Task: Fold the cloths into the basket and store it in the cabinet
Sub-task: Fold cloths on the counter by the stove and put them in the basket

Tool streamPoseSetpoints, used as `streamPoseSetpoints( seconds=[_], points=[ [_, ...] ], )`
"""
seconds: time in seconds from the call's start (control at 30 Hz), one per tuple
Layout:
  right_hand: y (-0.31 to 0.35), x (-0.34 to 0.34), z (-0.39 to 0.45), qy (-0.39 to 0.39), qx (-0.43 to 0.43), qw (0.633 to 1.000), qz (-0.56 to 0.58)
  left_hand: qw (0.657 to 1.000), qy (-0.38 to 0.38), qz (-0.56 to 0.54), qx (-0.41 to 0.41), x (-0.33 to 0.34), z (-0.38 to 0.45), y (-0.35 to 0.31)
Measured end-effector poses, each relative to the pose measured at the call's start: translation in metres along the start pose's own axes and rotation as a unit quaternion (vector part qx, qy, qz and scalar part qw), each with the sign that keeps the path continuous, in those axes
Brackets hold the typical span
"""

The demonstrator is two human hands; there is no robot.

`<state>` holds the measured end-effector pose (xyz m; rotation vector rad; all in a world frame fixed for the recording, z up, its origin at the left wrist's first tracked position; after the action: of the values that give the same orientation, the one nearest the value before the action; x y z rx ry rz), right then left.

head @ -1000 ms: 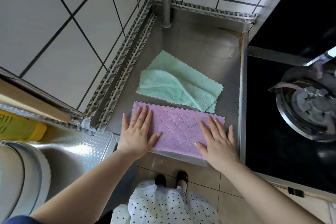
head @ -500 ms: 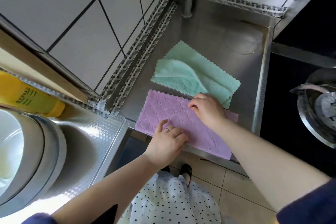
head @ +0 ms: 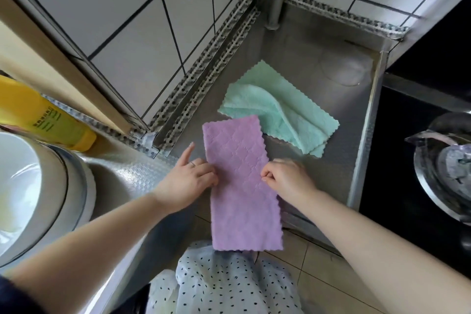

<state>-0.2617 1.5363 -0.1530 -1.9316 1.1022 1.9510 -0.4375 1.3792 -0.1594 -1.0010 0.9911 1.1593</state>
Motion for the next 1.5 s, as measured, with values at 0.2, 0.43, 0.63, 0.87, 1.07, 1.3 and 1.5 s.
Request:
streamPoseSetpoints(
  seconds=[0.2, 0.43, 0.63, 0.87, 1.07, 1.3, 1.5],
  points=[
    [-0.005, 0.005, -0.030, -0.063, -0.204, 0.975, -0.063, 0.998, -0.020, -0.017, 0.052, 0.003, -0.019, 0.005],
    [-0.017, 0.029, -0.064, 0.042, -0.325, 0.923, -0.202, 0.994, 0.033, -0.017, 0.105, 0.023, -0.035, -0.021],
    [-0.007, 0.046, -0.072, -0.057, -0.296, 0.931, -0.204, 0.996, 0.004, -0.010, 0.088, 0.033, -0.031, -0.016],
    [-0.006, 0.034, -0.066, -0.101, -0.282, 0.953, -0.054, 0.988, -0.011, -0.120, 0.094, 0.019, -0.025, -0.012],
    [0.006, 0.008, -0.050, -0.107, -0.072, 0.961, 0.244, 0.976, -0.029, -0.211, -0.049, -0.001, -0.025, -0.007],
    [0.018, 0.004, 0.001, -0.114, 0.216, 0.901, 0.359, 0.768, -0.135, -0.450, -0.434, -0.004, -0.001, -0.015],
    [0.018, 0.006, 0.039, -0.100, 0.263, 0.924, 0.259, 0.727, -0.143, -0.386, -0.549, 0.006, 0.027, 0.000]
  ],
)
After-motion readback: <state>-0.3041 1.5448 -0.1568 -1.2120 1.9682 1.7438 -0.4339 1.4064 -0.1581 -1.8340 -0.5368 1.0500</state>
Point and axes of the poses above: each hand's wrist, its own z-axis towards the middle knuckle, its own x-axis out of the palm, y = z × x, the point moved 3 cm from there along z, towards the middle knuckle, and after that the axes turned 11 degrees about -y, right-handed, at the moved point
